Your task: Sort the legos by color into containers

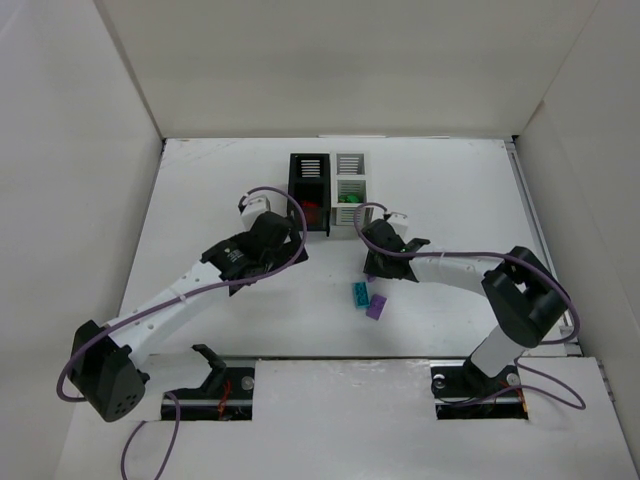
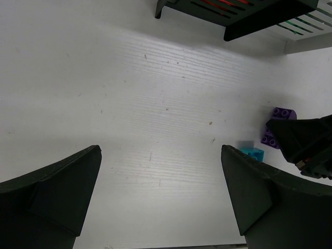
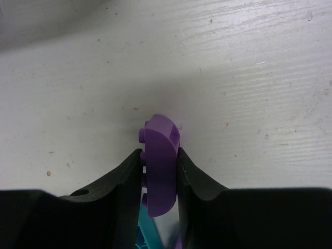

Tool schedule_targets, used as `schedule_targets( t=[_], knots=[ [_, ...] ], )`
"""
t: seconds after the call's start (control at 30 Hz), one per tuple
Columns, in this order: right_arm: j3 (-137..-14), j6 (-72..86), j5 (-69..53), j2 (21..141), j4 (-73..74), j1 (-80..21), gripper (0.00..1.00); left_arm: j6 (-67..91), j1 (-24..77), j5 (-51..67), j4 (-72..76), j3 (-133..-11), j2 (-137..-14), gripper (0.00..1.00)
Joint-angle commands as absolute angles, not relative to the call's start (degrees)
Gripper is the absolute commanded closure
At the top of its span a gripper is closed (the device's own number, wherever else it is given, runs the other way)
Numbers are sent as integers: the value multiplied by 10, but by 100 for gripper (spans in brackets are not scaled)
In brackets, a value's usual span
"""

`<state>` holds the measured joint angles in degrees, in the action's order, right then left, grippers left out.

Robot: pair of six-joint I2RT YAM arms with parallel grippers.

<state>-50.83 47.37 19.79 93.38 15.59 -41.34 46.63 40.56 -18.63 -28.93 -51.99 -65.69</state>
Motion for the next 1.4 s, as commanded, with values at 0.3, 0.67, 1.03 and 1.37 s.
schedule_targets(
  t=[0.3,0.67,1.03,1.37],
  knots=[
    [-607,398,284,834,242,-419,80,461,409,-190,-258,-506,-649,0],
    [-799,248,301,874,195,-368,80,430,409,-195,-240,-535,-702,0],
    [-1038,171,225,1116,131,-323,77,419,403,-195,-235,-567,-739,0],
    [-1080,177,198,1163,124,-307,49,419,398,-190,-246,-572,-744,0]
  ],
)
